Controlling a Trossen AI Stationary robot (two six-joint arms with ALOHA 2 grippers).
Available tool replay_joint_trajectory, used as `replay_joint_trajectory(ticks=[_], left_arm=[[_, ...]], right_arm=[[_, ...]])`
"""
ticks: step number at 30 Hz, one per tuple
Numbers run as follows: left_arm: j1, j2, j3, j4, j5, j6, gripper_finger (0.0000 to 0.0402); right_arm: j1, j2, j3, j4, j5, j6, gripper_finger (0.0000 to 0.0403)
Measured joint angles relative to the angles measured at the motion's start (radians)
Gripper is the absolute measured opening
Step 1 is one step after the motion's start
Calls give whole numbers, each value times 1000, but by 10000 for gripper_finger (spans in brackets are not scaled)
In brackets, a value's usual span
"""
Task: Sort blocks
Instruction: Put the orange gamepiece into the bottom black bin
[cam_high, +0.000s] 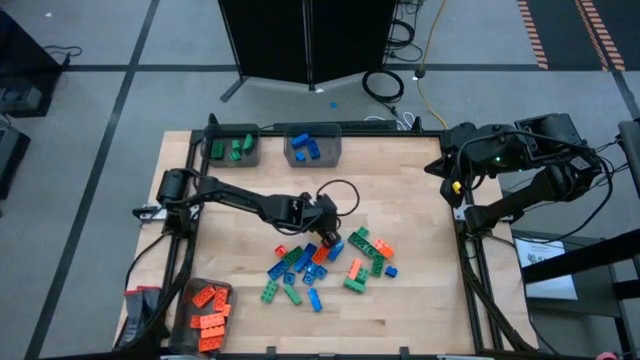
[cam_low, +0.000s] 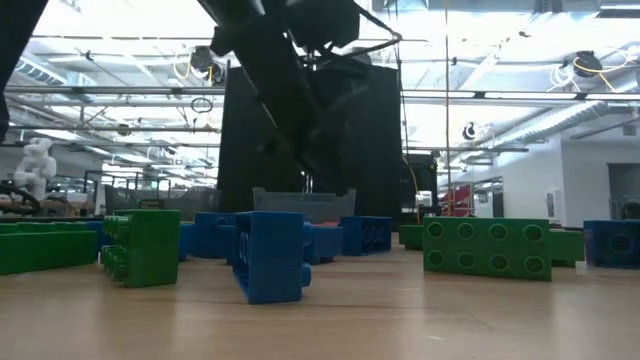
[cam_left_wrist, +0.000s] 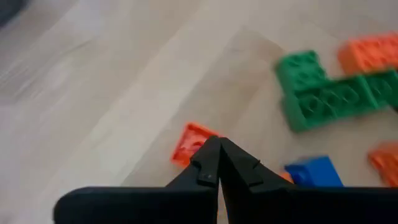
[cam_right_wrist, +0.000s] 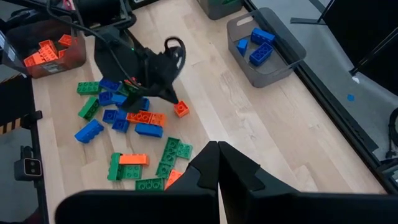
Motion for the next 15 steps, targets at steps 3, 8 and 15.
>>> replay_joint_trajectory(ticks=[3,8,15], left_arm=[[-6,6,1,-6,40,157,30],[-7,6,1,10,42,372,92],[32,6,-7,19,41,492,199]], right_arm=[[0,0,0,0,0,0,0],[0,0,0,0,0,0,0],[0,0,0,0,0,0,0]])
